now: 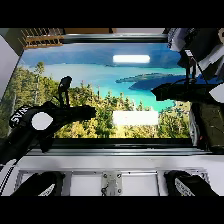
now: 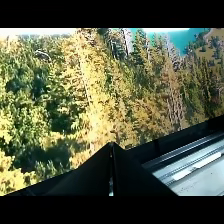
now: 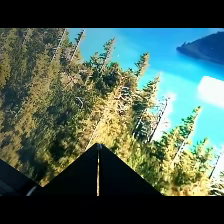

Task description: Fold the clothes and pants, and hang the long-sleeved shirts on hangers.

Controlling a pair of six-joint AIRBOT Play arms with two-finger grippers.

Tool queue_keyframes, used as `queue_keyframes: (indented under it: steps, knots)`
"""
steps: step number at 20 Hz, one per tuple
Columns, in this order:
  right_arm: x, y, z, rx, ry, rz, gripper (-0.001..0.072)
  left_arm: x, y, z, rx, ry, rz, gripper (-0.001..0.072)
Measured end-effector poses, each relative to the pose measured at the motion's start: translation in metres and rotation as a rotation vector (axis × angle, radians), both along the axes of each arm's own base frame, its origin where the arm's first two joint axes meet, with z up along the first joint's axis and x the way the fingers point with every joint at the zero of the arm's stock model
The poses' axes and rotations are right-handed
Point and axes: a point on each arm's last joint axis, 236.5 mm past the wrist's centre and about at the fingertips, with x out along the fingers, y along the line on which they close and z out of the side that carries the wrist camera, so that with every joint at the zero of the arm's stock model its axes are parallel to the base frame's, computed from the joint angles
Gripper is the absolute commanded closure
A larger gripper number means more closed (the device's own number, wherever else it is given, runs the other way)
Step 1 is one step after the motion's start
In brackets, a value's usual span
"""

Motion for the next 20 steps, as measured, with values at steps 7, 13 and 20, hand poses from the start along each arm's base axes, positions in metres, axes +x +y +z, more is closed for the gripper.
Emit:
queue_keyframes:
  steps: [7, 13, 20]
  knots:
    - [0.0, 0.0, 0.0, 0.0, 0.0, 0.0, 0.0687, 0.0, 0.0, 0.0, 0.0, 0.0, 0.0, 0.07]
    - [0.0, 0.0, 0.0, 0.0, 0.0, 0.0, 0.0687, 0.027, 0.049, -0.005, 0.178, -0.088, 0.037, 0.0005]
    - [0.0, 0.0, 0.0, 0.0, 0.0, 0.0, 0.0688, 0.047, 0.239, -0.102, 0.711, 0.152, 0.151, 0.0005]
